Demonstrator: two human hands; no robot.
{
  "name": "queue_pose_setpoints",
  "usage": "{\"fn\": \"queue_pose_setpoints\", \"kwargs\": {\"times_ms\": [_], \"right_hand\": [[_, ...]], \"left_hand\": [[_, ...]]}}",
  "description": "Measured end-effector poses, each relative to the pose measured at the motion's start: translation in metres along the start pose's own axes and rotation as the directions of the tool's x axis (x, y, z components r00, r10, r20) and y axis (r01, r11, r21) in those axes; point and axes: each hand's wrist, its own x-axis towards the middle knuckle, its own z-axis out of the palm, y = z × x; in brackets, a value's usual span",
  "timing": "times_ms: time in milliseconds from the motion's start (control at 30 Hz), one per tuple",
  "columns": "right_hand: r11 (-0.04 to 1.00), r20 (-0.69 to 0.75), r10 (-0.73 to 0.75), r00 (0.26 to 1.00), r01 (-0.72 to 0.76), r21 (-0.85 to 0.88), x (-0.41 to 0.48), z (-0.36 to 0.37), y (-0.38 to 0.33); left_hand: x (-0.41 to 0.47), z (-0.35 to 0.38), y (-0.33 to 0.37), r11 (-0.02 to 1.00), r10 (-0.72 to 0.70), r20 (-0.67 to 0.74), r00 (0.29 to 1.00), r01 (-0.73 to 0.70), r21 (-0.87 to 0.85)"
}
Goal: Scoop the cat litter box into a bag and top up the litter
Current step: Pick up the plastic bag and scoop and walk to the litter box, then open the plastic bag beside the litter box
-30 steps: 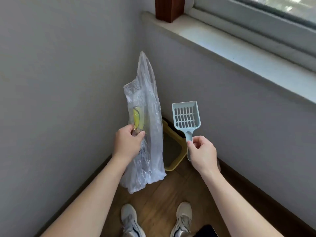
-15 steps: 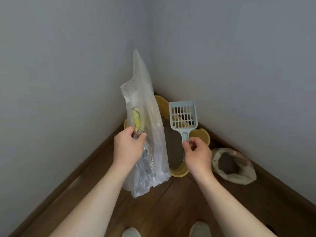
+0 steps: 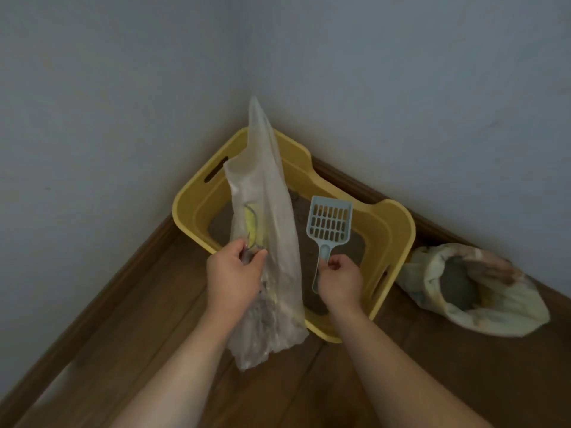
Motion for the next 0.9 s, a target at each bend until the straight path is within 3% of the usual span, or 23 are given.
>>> {"fn": "queue_pose_setpoints", "kwargs": {"times_ms": [333, 567, 767, 900], "right_hand": [[0.975, 0.062, 0.223, 0.973, -0.222, -0.013, 0.035, 0.038, 0.025], [0.958, 0.095, 0.286, 0.954, -0.282, -0.052, 0.044, 0.042, 0.027], [0.971, 0.016, 0.239, 0.971, -0.239, -0.027, 0.039, 0.035, 0.024], [0.997, -0.056, 0.08, 0.995, -0.08, -0.013, 0.025, 0.029, 0.02]], "left_hand": [[0.019, 0.015, -0.018, 0.995, 0.097, -0.017, 0.995, -0.097, 0.005], [0.019, 0.016, -0.029, 0.994, 0.103, -0.018, 0.995, -0.104, -0.034], [0.018, 0.015, -0.034, 0.988, 0.152, -0.021, 0.988, -0.153, -0.032], [0.016, 0.013, -0.036, 0.986, 0.159, -0.026, 0.987, -0.16, -0.044]]}}
